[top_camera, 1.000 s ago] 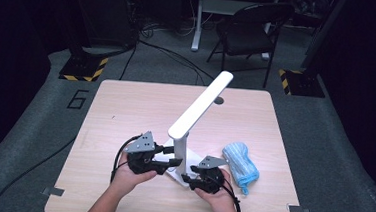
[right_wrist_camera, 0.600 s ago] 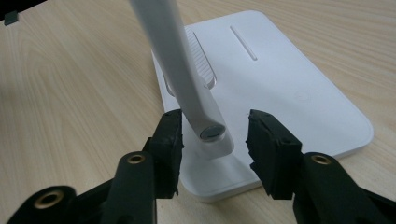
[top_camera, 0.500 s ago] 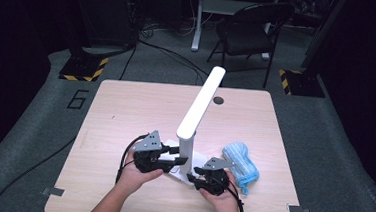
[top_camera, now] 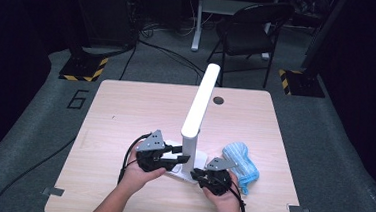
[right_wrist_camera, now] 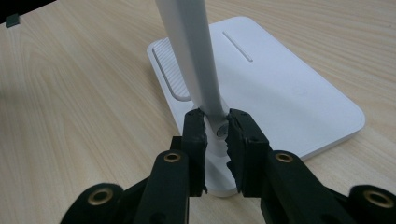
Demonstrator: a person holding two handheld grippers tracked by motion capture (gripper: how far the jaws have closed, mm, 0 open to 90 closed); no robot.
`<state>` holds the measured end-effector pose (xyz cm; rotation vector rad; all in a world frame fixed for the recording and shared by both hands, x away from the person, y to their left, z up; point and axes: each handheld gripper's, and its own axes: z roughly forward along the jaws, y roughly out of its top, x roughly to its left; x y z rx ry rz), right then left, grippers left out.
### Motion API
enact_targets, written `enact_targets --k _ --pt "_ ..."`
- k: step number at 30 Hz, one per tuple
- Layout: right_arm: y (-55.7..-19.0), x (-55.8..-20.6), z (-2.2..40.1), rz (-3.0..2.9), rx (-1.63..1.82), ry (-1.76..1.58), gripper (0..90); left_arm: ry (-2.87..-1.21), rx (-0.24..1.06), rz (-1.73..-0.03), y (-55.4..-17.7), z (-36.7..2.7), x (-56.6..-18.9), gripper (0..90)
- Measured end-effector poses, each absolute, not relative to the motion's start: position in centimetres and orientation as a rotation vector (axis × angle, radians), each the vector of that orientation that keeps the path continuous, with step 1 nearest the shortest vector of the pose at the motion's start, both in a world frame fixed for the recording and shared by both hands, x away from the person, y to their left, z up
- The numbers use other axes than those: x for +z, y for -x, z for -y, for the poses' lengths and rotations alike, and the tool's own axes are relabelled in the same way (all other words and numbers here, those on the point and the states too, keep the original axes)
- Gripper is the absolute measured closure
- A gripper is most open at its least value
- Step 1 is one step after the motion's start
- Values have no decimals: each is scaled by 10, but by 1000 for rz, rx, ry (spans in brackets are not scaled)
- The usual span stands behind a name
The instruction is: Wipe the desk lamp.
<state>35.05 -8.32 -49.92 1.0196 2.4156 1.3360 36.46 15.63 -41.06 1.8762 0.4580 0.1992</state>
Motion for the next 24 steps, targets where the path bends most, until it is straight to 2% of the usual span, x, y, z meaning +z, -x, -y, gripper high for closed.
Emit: enact_targets --k 9,24 --pt "-353 -501 81 -2401 1348 -1019 784 -1874 193 -457 -363 -158 -411 625" --pt "-366 -502 76 -2391 1357 -1053 723 -1876 198 -470 -365 -155 -409 663"
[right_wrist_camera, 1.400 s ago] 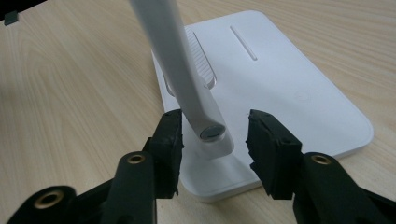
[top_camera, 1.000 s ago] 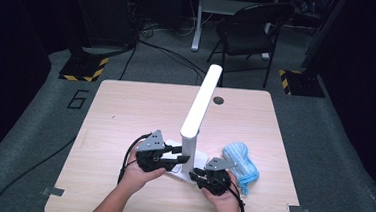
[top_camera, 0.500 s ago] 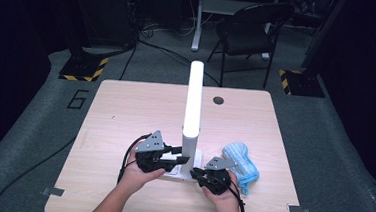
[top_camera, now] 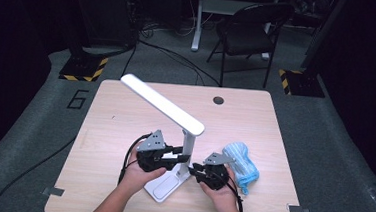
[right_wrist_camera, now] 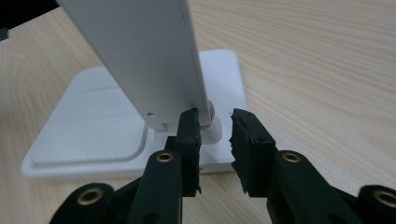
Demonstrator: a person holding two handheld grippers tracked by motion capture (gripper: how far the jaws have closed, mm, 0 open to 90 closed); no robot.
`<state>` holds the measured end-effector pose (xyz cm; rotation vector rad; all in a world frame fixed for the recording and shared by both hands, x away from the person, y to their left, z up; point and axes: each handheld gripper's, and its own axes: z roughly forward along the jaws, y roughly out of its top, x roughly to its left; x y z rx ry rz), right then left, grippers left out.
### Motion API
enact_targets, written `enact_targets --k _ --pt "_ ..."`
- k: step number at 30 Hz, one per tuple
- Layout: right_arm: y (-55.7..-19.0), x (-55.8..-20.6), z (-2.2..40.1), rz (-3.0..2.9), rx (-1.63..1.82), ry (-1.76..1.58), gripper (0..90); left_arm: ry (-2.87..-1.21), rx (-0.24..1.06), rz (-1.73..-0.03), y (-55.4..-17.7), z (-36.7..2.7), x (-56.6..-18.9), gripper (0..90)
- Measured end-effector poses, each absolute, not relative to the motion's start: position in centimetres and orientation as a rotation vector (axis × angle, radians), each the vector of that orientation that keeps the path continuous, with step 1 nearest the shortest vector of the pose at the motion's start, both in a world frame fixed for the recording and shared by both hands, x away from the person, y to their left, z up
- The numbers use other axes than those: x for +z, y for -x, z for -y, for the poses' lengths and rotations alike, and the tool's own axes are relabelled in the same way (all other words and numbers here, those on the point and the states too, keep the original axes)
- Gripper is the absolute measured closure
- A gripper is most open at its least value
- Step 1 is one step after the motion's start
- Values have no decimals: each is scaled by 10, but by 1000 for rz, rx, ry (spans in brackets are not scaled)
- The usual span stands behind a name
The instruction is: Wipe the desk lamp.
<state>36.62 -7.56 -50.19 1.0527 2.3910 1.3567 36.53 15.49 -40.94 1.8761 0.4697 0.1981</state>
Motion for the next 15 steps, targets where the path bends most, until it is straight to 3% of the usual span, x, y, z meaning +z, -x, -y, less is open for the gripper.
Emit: enact_targets --k 6,15 --pt "-369 -502 75 -2375 1369 -1071 666 -1849 235 -497 -368 -153 -411 644" --pt "-363 -499 71 -2424 1413 -1028 496 -1847 226 -497 -373 -149 -412 624"
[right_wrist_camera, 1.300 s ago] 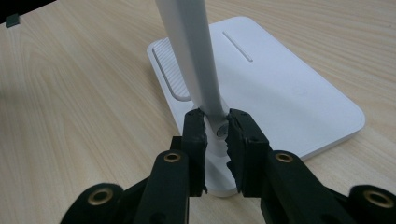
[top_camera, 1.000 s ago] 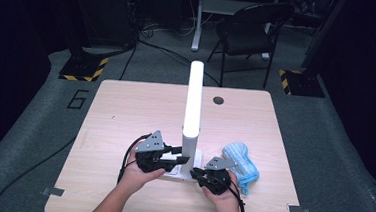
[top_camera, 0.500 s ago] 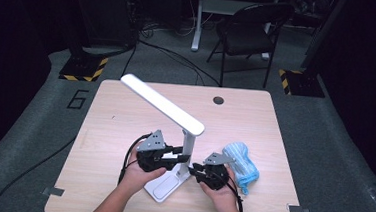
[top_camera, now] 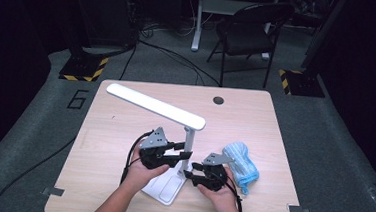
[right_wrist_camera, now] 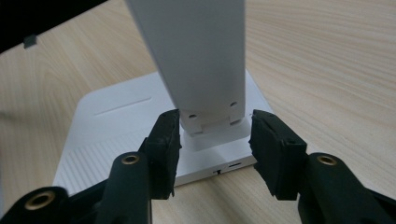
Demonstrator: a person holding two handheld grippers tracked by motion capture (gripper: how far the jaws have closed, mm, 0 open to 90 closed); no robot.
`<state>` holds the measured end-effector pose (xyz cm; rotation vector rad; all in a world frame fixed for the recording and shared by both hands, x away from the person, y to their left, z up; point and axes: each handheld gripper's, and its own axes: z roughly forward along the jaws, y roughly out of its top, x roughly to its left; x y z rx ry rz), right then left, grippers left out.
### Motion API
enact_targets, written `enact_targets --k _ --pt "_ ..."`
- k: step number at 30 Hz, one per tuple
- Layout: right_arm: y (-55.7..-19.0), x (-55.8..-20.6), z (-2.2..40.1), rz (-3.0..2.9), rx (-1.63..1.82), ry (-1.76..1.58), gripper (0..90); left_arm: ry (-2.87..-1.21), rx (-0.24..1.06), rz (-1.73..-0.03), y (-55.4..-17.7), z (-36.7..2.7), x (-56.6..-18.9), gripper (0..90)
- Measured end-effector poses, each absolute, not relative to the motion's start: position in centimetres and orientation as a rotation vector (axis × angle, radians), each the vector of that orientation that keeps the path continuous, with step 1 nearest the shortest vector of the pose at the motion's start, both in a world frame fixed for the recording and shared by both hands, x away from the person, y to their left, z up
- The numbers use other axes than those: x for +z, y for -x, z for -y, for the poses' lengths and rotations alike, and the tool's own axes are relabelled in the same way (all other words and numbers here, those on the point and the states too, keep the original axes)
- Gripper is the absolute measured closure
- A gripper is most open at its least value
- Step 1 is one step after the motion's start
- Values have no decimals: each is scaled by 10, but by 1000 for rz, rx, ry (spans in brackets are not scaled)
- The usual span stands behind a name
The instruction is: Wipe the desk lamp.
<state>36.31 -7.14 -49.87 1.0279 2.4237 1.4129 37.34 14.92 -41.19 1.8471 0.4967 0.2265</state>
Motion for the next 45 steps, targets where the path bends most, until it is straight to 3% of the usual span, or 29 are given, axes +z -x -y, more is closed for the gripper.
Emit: enact_targets --k 4,15,26,34,45 --pt "-365 -498 67 -2418 1431 -1022 486 -1835 226 -503 -377 -148 -413 554" --pt "-366 -500 68 -2409 1422 -1009 590 -1866 186 -461 -387 -138 -414 487" --pt "-370 -499 78 -2398 1422 -1049 630 -1884 185 -459 -387 -140 -415 553" --pt "-372 -497 76 -2340 1428 -1069 489 -1861 216 -536 -384 -160 -427 499" --pt "-377 -495 68 -2336 1403 -1059 464 -1866 231 -575 -377 -180 -434 496"
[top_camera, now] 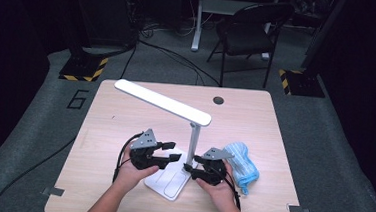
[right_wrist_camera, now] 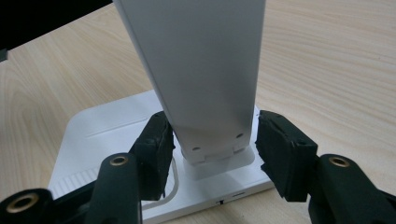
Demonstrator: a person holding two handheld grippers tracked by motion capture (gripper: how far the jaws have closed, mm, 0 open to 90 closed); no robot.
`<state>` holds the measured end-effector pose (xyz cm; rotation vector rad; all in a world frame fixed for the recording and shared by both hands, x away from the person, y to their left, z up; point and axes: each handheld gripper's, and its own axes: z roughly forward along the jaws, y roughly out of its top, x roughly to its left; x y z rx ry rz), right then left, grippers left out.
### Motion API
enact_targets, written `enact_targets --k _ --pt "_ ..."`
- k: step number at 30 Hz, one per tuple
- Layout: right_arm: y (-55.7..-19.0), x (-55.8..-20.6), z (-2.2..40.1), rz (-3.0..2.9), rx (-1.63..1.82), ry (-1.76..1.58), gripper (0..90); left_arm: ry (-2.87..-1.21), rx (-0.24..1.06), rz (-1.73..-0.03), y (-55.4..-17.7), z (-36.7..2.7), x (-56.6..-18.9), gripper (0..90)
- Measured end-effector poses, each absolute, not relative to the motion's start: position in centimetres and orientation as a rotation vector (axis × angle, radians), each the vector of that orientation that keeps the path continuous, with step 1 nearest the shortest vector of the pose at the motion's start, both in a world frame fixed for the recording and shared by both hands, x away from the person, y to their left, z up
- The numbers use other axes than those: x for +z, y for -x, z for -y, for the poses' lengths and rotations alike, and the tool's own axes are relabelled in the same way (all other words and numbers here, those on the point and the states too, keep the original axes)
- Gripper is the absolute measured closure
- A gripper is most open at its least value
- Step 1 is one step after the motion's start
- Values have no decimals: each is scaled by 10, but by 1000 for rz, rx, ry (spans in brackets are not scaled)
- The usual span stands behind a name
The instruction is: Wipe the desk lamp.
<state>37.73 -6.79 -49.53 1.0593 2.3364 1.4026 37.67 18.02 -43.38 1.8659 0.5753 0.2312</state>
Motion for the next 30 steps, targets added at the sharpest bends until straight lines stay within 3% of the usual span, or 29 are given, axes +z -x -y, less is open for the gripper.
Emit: enact_targets --k 18,30 --pt "-392 -492 42 -2404 1393 -881 509 -1914 266 -654 -363 -220 -453 493" --pt "-406 -493 50 -2396 1417 -969 493 -1943 292 -709 -358 -220 -475 484"
